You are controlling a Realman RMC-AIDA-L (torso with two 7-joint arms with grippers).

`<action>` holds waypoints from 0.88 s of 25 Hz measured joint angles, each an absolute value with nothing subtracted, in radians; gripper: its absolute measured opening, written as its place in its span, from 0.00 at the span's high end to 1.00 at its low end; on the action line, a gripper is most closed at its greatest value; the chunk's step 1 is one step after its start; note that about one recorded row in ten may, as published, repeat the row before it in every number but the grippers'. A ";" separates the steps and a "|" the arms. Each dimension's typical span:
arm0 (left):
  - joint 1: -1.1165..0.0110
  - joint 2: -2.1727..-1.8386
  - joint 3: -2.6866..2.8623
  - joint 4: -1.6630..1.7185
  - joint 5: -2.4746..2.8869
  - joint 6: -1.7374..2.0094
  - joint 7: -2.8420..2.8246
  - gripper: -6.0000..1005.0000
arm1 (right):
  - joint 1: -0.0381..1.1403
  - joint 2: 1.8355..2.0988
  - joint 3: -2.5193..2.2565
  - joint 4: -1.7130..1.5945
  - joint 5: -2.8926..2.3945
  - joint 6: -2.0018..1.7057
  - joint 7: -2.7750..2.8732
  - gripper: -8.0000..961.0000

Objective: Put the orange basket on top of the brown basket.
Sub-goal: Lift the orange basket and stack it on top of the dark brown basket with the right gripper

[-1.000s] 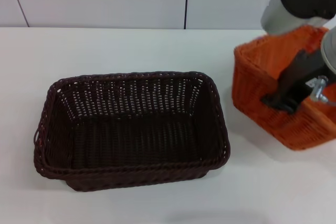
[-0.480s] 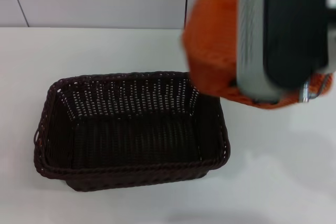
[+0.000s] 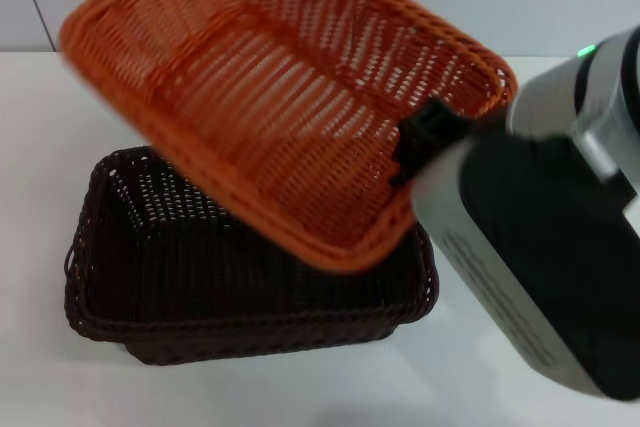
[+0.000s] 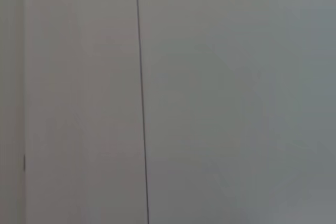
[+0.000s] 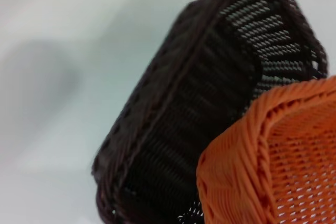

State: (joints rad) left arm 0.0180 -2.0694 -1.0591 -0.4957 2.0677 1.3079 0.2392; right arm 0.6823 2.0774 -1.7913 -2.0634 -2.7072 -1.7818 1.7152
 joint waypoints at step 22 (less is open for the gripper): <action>0.009 -2.074 -0.970 -0.520 1.968 1.301 0.239 0.23 | 0.469 2.077 -1.929 -2.052 -2.828 -1.571 1.402 0.72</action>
